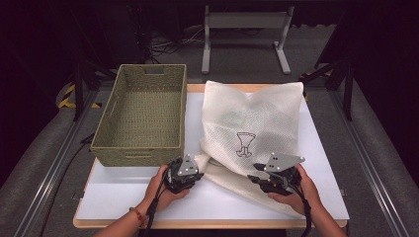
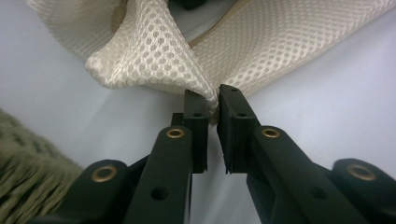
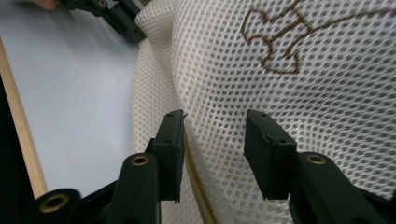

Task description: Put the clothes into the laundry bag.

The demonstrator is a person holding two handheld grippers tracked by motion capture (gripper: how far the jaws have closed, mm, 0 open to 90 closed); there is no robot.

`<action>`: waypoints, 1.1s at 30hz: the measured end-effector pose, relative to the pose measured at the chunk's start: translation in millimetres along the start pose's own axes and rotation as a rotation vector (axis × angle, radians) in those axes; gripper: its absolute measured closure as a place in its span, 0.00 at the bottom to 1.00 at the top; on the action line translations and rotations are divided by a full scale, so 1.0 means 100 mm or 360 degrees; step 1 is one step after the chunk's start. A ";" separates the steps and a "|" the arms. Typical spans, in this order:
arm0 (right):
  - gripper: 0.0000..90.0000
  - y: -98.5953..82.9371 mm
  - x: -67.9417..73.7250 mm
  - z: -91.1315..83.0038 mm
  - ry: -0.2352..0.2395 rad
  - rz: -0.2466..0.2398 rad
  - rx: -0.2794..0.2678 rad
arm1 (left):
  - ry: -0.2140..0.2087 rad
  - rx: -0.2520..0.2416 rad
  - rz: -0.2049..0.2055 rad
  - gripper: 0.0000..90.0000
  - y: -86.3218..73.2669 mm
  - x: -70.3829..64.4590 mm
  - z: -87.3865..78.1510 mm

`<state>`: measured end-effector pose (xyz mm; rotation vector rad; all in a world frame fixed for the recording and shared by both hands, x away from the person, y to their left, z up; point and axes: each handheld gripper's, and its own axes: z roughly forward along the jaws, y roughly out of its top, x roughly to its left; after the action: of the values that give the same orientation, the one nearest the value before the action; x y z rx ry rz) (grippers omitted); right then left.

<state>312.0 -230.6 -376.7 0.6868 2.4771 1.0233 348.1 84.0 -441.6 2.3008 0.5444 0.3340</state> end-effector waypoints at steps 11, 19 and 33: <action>0.55 -0.05 0.02 -0.20 -0.0157 -0.0025 -0.0074 | 0.0006 -0.0089 0.0047 0.88 -0.12 0.01 -0.25; 0.48 -0.17 0.02 -0.29 -0.0257 -0.0044 -0.0091 | 0.0044 -0.0148 0.0088 0.78 -0.31 -0.02 -0.56; 0.43 -0.38 -0.02 -0.41 -0.0377 -0.0016 -0.0098 | 0.0212 -0.0151 0.0032 0.57 -0.73 0.13 -0.99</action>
<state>282.2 -277.9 -377.4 0.7303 2.2349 0.9508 299.9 196.9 -424.2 2.2047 0.5593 0.5150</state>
